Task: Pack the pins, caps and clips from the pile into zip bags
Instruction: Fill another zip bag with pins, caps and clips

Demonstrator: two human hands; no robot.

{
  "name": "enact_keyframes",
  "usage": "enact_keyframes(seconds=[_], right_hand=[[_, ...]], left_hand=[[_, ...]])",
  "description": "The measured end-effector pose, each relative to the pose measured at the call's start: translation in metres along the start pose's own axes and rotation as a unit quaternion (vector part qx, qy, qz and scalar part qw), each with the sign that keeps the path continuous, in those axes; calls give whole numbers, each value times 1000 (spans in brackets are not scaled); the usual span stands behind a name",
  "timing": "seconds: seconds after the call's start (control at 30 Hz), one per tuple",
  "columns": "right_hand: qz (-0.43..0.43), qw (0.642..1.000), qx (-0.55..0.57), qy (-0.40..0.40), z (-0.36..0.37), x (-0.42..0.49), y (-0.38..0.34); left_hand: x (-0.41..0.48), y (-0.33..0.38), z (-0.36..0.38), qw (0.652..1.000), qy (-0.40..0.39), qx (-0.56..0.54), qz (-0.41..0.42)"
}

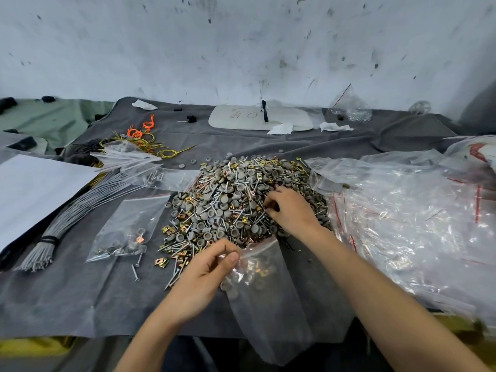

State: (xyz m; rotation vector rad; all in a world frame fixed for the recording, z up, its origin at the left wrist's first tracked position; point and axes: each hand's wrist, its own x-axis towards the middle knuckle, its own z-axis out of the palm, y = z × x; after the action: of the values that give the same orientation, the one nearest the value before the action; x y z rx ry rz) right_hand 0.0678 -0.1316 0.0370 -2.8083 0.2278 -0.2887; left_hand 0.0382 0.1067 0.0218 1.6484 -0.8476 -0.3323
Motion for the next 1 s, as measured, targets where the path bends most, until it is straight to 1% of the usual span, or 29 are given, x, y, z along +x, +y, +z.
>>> enact_keyframes(seconds=[0.2,0.27,0.37,0.47,0.57,0.63,0.67,0.73,0.83,0.9,1.0], right_hand=[[-37,999,23,21,4,-5,7],[-44,997,56,38,3,-6,8],[-22,988,147,47,-4,-11,11],[-2,985,169,36,-7,-19,15],[39,970,223,91,-12,-31,13],[43,954,273,116,-21,-43,5],[30,947,301,109,-27,-50,0],[-5,938,341,66,-37,-67,-10],[-51,940,338,10,-46,-87,-20],[-58,942,330,-9,-50,-95,-21],[-40,937,347,-23,-56,-101,-21]], left_hand=[[4,-5,2,999,-34,13,-25],[5,-3,3,999,-39,10,-29],[8,1,4,998,-50,12,-26],[11,0,5,997,-60,24,-29],[13,0,7,996,-73,40,-23],[14,4,8,995,-83,45,-12],[15,6,8,995,-86,42,-9],[17,11,10,995,-93,30,-2],[21,16,11,994,-100,35,25],[23,18,12,994,-96,39,37],[25,16,15,995,-79,35,59]])
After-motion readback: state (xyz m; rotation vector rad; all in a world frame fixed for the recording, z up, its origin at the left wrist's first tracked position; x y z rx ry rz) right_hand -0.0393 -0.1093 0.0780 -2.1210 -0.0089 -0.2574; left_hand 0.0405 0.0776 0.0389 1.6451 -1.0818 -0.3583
